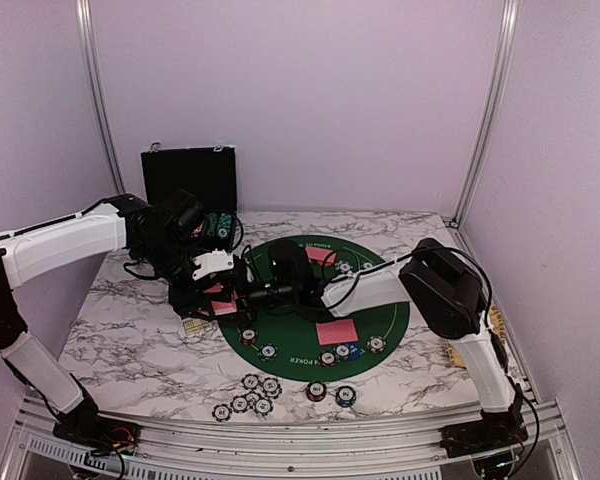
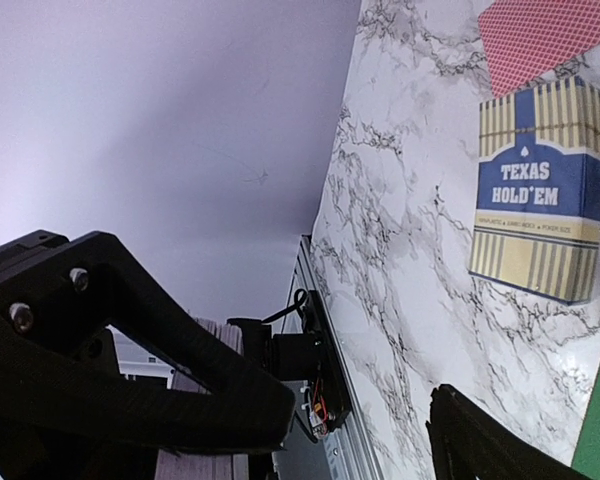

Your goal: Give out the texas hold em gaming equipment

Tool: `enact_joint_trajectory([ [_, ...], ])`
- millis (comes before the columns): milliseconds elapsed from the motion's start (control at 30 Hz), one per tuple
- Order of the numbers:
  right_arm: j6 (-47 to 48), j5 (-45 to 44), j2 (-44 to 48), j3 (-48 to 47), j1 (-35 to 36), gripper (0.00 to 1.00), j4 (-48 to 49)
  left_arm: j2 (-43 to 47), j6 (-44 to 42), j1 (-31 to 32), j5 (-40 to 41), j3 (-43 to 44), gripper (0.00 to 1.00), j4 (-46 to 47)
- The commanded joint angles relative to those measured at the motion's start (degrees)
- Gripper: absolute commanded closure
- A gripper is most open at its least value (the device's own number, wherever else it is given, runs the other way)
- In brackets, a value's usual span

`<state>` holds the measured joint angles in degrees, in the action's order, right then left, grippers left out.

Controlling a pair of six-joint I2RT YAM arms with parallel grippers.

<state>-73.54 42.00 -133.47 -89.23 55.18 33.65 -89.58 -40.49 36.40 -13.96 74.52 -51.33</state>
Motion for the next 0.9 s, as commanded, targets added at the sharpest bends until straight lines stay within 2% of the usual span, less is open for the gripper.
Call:
enact_joint_trajectory([
  [0, -0.9, 0.2, -1.9, -3.9, 0.6, 0.08, -0.1, 1.4, 0.0, 0.2, -1.2, 1.6, 0.96, -1.1],
  [467, 2.7, -2.1, -2.1, -2.9, -0.4, 0.09, -7.5, 1.5, -0.3, 0.2, -1.0, 1.5, 0.96, -1.4],
  [867, 5.0, -3.1, 0.2, 1.0, -1.7, 0.17, -8.9, 1.6, -0.4, 0.2, -0.9, 1.4, 0.96, -1.4],
])
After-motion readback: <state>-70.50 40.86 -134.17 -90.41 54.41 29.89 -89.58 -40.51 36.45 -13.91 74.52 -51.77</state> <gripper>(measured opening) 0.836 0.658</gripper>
